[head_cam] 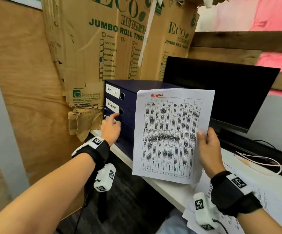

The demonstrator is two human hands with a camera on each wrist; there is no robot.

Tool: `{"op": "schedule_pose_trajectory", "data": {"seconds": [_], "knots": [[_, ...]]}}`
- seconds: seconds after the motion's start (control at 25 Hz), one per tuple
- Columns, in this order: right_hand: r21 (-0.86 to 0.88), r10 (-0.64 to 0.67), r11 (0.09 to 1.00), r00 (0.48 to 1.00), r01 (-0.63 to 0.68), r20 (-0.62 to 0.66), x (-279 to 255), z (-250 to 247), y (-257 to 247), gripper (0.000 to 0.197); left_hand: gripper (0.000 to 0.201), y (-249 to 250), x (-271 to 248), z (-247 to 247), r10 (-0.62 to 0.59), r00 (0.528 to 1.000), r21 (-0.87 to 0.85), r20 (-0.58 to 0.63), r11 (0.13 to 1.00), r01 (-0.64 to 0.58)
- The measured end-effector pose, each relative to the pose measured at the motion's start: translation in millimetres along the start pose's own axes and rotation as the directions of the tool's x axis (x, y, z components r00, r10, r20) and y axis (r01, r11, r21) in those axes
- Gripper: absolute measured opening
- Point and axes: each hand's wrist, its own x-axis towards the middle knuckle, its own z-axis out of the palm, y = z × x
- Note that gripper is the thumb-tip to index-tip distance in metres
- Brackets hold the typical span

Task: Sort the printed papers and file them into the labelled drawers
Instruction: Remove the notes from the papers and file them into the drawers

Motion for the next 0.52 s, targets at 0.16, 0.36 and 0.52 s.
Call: {"op": "schedule_pose_trajectory", "data": {"seconds": [0.16,0.36,0.52], "knots": [[0.024,0.027,0.999,1.0,-0.027,0.006,0.5,10.8,2.4,0.013,0.039,17.5,14.0,-5.8,0.077,0.996,0.024,-0.046,0.997,-0.076],[0.049,0.025,0.998,0.999,-0.026,0.025,3.5,26.1,-2.6,0.017,0.042,12.4,20.4,-8.9,-0.005,0.999,0.162,0.05,0.987,-0.003],[0.08,0.023,0.996,0.999,-0.027,0.049,3.3,41.0,-10.4,0.017,0.046,9.7,30.3,-24.1,-0.1,0.955,0.208,0.278,0.977,0.042]]}}
